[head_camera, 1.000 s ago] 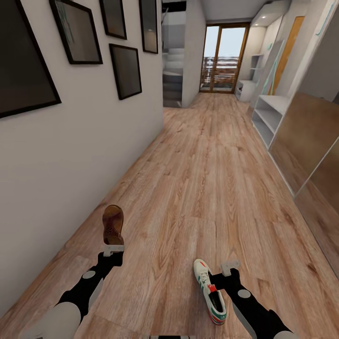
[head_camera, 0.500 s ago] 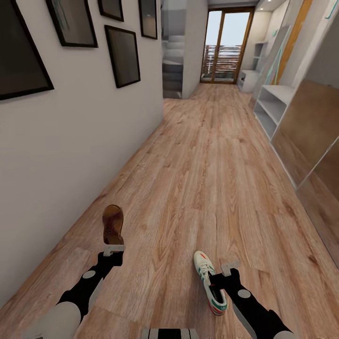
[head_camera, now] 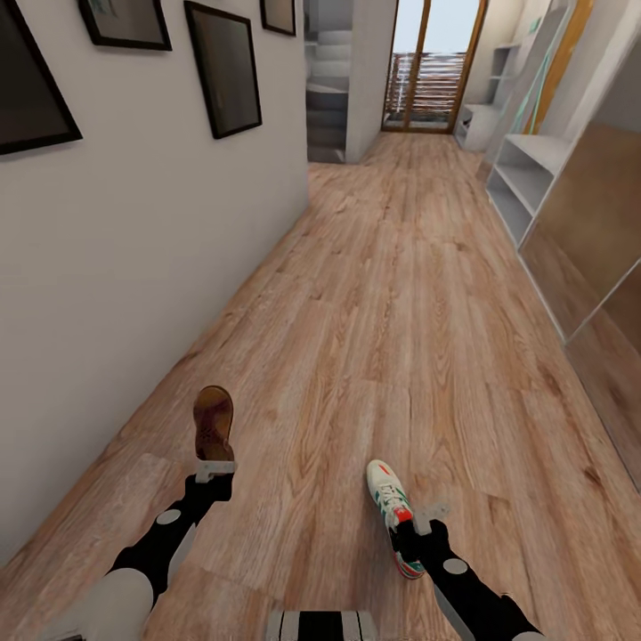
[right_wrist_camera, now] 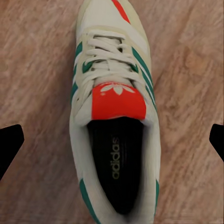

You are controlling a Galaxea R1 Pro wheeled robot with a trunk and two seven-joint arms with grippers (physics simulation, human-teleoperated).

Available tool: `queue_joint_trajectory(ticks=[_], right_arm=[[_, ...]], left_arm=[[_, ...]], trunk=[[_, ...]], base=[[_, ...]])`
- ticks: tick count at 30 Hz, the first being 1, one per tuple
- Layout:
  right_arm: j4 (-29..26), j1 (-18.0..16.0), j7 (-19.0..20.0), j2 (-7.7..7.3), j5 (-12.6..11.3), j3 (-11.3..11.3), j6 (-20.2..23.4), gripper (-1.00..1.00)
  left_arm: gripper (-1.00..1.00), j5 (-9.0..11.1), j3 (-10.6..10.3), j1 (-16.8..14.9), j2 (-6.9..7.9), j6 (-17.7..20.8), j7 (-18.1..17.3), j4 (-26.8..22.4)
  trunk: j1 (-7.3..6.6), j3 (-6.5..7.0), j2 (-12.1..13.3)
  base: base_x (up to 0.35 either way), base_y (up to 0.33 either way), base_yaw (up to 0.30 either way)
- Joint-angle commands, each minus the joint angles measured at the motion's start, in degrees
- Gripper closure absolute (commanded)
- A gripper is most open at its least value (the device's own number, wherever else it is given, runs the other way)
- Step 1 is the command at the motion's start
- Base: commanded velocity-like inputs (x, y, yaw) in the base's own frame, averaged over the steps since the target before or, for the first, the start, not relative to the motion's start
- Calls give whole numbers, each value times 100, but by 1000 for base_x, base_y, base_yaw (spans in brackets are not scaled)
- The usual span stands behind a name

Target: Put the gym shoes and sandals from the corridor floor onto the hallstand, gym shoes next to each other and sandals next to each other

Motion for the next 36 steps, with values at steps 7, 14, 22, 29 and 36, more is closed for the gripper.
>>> queue_joint_trajectory(ticks=[7, 14, 22, 29, 36], right_arm=[[29, -4, -34, 0, -61, 25, -21, -100], [17, -5, -32, -9, -61, -349, -21, -100], [18, -4, -32, -7, -54, -370, -21, -100], [19, -4, -32, -7, -52, -369, -23, -100], [19, -4, -32, -3, -52, -365, -27, -100]], left_arm=[[100, -53, 54, -5, -4, -23, -38, 3], [100, -51, 50, -5, -6, -32, -54, 2], [100, -47, 54, -5, -10, -50, -90, -150], [100, -39, 50, 12, -13, -42, -100, -448], [100, -43, 49, 17, -13, -41, -100, -471]], trunk=[[17, -159, -11], [17, -159, -11], [17, -159, -11], [22, -204, -14], [40, -359, -23]], base=[[0, 0, 0], [0, 0, -8], [0, 0, -191], [0, 0, -23], [0, 0, -1]])
